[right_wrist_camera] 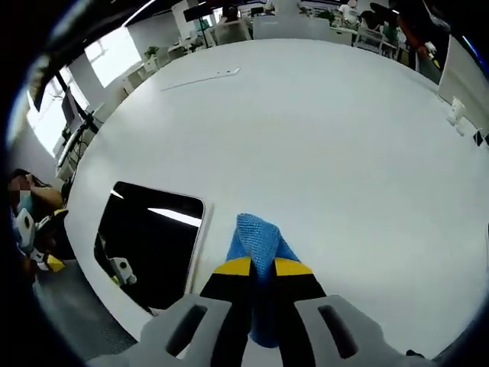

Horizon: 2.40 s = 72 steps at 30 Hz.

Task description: Wipe the mirror surface with the cleaning cloth until all visible marks leave the cleaned area.

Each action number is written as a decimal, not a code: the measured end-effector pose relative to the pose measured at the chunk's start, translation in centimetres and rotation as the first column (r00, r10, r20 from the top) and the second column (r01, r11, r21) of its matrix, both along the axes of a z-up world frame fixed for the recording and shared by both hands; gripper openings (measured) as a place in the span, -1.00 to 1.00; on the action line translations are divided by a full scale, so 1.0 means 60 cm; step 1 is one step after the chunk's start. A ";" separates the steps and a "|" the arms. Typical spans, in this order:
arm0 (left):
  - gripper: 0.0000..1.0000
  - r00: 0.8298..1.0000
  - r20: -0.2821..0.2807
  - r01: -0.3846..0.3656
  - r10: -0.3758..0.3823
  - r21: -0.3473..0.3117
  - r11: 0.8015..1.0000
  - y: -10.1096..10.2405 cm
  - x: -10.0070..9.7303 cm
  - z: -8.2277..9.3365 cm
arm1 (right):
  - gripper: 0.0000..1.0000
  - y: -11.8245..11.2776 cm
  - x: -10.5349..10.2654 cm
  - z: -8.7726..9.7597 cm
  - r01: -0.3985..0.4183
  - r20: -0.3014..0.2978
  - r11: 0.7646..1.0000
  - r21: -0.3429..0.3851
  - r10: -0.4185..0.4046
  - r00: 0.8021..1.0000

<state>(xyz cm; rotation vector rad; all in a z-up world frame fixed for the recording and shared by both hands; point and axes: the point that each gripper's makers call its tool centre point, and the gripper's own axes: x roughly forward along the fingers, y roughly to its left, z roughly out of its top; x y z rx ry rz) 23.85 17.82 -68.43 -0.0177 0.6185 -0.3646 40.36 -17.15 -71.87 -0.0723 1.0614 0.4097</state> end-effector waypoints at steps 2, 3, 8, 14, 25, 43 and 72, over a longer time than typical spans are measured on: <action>0.92 1.000 0.002 0.001 -0.001 0.001 1.000 0.000 0.000 0.000 | -0.93 0.004 0.009 0.012 0.002 0.008 1.000 0.010 -0.002 1.000; 0.92 1.000 0.001 0.001 -0.001 0.001 1.000 0.000 0.000 0.000 | -0.93 0.007 0.012 0.017 0.007 0.008 1.000 0.015 -0.007 1.000; 0.92 1.000 0.003 0.003 -0.003 -0.001 1.000 -0.001 0.001 0.001 | -0.94 0.036 0.025 0.044 0.016 0.014 0.999 0.051 -0.017 1.000; 0.92 1.000 0.005 0.003 -0.003 -0.006 1.000 -0.002 0.001 0.002 | -0.94 0.074 0.021 0.036 -0.001 -0.024 0.999 0.047 0.002 1.000; 0.93 1.000 0.004 0.025 -0.025 -0.012 1.000 -0.008 0.000 -0.001 | -0.94 0.123 0.018 -0.007 0.025 -0.055 0.999 0.022 -0.023 0.998; 0.92 0.999 -0.002 0.040 -0.040 -0.016 0.999 -0.013 -0.001 -0.002 | -0.95 0.154 0.021 -0.037 0.021 -0.096 1.000 0.016 -0.020 0.995; 0.97 0.998 -0.006 0.065 -0.065 -0.024 0.998 -0.021 -0.005 -0.003 | -0.97 0.263 -0.016 -0.023 0.003 -0.153 0.999 0.048 0.004 0.988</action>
